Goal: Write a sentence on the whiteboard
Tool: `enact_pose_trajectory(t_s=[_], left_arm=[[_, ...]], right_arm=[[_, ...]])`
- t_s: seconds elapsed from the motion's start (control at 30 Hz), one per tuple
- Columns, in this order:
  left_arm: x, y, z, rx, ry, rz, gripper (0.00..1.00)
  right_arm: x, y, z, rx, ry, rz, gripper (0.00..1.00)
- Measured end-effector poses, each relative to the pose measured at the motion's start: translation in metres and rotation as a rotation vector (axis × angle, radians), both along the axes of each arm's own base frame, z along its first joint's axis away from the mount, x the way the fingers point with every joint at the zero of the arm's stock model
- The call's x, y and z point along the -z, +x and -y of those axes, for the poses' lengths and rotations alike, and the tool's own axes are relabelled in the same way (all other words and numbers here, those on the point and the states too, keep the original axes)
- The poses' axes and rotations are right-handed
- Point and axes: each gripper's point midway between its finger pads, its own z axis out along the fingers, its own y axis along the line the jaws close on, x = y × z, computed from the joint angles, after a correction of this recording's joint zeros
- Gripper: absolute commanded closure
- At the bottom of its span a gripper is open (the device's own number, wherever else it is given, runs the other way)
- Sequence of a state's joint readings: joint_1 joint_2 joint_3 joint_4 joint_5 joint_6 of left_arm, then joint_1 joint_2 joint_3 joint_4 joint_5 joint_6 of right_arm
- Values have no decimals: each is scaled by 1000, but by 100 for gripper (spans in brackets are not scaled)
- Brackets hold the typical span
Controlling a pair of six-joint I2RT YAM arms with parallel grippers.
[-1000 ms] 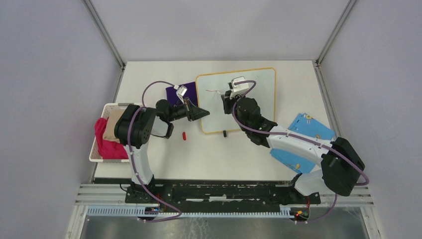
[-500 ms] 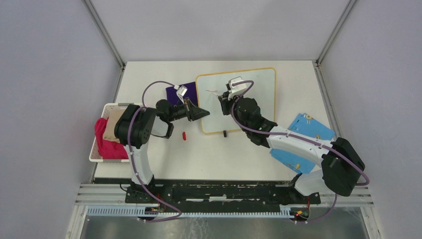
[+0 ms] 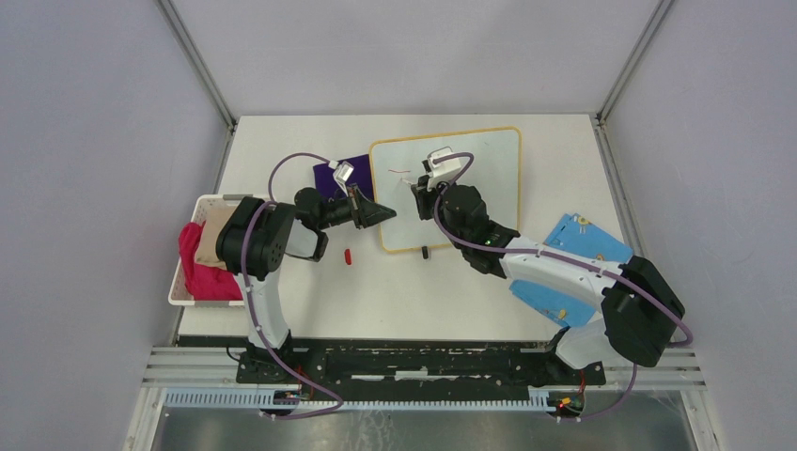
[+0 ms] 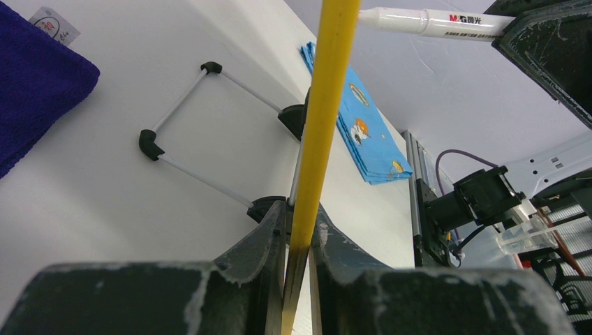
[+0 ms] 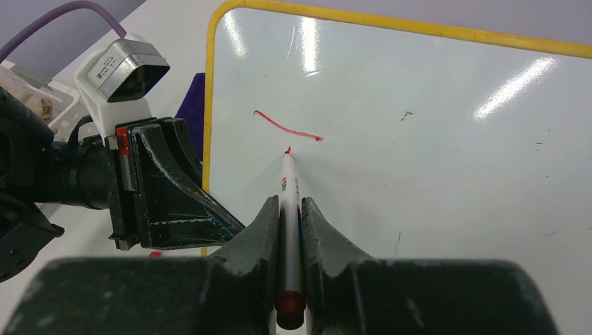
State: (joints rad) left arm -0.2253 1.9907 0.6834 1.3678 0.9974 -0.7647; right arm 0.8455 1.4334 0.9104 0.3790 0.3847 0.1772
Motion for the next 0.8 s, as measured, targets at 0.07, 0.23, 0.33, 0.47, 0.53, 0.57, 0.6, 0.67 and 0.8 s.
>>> enact_pose_trajectory(t_s=[0.07,0.23,0.33,0.47,0.53,0.57,0.6,0.67,0.8], left_arm=[[0,0,0,0,0,0,98],[0,0,0,0,2,5,98],[0,0,0,0,4,9,98],[1,0,0,0,6,15,98],[1,0,0,1,6,16,98],[1,0,0,2,6,16,98],[1,0,0,2,6,16,98],[1,0,0,4,6,16,98],[1,0,0,4,7,16,98]], right_arm=[[1,0,0,0,-1,-1,100],[14,-9,6,-12,-18,-19,100],[23,-15,8,-28,-27,-34,100],[32,-21,10,-46,-34,-52,100],[34,-23,10,-53,-37,-56,100],[34,-23,10,-54,-37,-56,100],[33,-24,11,-54,-36,-56,100],[29,-24,12,-54,-30,-50,100],[14,-26,16,-44,-4,-23,100]])
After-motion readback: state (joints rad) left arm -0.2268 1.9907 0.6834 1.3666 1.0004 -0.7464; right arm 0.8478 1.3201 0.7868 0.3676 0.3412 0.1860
